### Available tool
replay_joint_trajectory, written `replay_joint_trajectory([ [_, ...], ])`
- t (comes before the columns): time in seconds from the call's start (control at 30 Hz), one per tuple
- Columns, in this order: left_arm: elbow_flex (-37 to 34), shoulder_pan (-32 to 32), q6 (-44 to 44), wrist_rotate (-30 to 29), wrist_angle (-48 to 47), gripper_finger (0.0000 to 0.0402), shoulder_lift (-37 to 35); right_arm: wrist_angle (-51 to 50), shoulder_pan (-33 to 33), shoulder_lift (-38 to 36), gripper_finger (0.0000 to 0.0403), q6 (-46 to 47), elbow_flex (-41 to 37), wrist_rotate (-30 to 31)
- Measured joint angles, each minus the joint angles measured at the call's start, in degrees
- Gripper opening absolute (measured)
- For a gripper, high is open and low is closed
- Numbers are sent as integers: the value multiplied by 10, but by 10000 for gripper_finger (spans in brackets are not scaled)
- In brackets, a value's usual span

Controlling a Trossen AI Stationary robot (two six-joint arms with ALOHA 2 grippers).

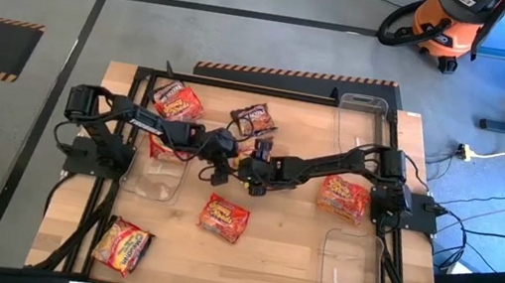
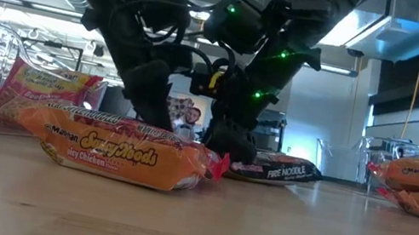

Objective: Sort Maruchan noodles
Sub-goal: Put the red noodle pack into the middle transparent bin

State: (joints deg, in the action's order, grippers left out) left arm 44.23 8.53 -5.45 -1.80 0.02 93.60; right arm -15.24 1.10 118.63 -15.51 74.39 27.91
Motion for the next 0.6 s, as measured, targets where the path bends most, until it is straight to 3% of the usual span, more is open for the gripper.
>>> replay_joint_trajectory([
  [0.27, 0, -12, -4, 21, -3, 229, -5, 2, 0, -1, 9, 1, 0, 5],
  [0.43, 0, -16, -10, 67, -15, 229, -39, -15, 0, -15, 3, 3, 0, -17],
  [0.6, 0, -26, -20, 73, -27, 229, -83, -51, 0, -54, 0, 22, -1, -52],
])
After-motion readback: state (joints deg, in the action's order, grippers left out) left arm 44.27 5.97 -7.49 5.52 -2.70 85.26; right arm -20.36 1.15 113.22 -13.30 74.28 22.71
